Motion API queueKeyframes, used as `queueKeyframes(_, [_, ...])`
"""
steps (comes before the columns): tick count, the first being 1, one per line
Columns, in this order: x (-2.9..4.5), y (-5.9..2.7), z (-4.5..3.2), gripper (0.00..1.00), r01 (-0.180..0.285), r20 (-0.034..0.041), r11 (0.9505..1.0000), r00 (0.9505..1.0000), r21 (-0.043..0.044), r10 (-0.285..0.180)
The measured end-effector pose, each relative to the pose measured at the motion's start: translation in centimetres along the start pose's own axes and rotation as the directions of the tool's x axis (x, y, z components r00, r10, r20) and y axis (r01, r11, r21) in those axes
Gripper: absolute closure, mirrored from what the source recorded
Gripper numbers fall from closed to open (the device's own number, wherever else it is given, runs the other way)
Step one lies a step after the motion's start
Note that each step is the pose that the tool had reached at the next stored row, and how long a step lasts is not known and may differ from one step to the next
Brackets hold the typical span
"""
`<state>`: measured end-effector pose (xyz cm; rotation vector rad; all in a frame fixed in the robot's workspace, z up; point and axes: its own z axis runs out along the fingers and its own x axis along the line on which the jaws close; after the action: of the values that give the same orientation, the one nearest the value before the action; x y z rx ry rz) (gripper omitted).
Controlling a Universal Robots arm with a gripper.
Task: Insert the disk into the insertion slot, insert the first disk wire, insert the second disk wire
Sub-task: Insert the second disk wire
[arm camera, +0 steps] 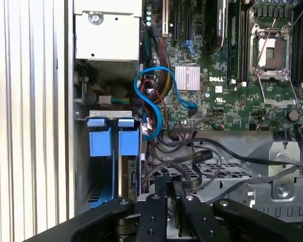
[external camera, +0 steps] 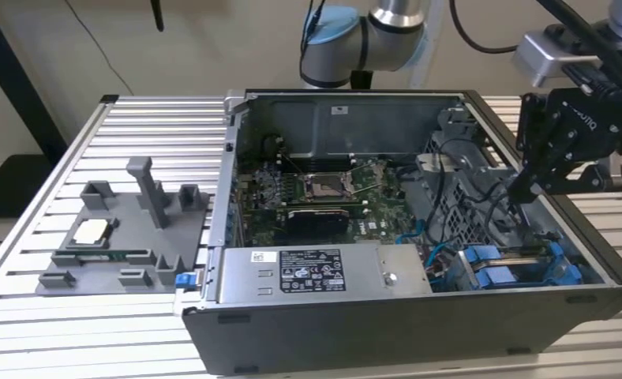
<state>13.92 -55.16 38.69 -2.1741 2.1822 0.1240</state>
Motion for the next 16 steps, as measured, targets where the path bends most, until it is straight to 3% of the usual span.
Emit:
queueKeyframes(8, [0.75,0.75,0.33,0.84,0.007,0.0,0.9993,1.0,0.0359,-0.007])
queueKeyframes(16, [1.86,1.41,0.96,0.84,0.012,-0.0003,0.998,0.9999,0.0617,-0.012])
